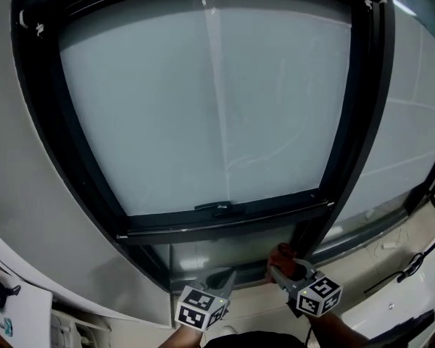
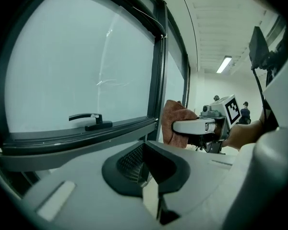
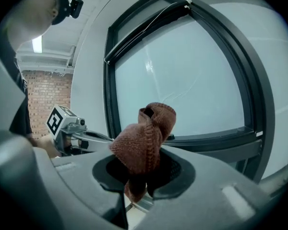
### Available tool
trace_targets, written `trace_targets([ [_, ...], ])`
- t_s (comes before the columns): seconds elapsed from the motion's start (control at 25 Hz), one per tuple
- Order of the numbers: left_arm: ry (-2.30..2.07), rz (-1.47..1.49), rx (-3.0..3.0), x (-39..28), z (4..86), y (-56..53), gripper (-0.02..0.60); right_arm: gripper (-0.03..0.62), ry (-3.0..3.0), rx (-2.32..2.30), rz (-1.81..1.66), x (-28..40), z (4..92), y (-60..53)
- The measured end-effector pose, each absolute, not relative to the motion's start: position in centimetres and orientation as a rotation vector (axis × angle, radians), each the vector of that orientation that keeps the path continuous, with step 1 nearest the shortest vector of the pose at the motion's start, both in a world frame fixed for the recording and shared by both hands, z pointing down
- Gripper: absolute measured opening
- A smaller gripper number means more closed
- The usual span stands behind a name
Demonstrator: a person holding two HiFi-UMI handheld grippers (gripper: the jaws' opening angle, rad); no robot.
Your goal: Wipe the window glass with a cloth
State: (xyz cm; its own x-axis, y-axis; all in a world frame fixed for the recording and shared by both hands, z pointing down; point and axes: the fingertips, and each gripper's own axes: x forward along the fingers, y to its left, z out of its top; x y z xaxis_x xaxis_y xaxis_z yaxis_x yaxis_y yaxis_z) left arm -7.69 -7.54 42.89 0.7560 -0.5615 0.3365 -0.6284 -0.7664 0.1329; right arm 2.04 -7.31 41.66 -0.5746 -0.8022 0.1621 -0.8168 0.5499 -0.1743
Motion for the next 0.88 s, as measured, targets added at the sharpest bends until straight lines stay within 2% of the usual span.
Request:
trace_targets([
  [0.2,-0.933,0.395,2.727,-10.1,43.5,-11.1,0.017,0.084,-2.706,1.494,0.280,0.2,39.5,-12.1],
  [0.36,-0.934,0.427,2.704,-11.2,44.6,-13.0,0.017,0.085,-2.680,1.517,0.064,-0.8,35.9,-16.1],
  [0.6,-0.976,0.409,2.702,-11.4,43.6,-15.6,0.017,0.084,-2.643,1.630,-0.260,-0.8,26.7,-24.2],
  [0.88,-1.048,0.416,2.672,-10.3,43.1,-18.0,0.017,0.084,-2.724,1.647,-0.376,-2.3,18.0,-30.7],
])
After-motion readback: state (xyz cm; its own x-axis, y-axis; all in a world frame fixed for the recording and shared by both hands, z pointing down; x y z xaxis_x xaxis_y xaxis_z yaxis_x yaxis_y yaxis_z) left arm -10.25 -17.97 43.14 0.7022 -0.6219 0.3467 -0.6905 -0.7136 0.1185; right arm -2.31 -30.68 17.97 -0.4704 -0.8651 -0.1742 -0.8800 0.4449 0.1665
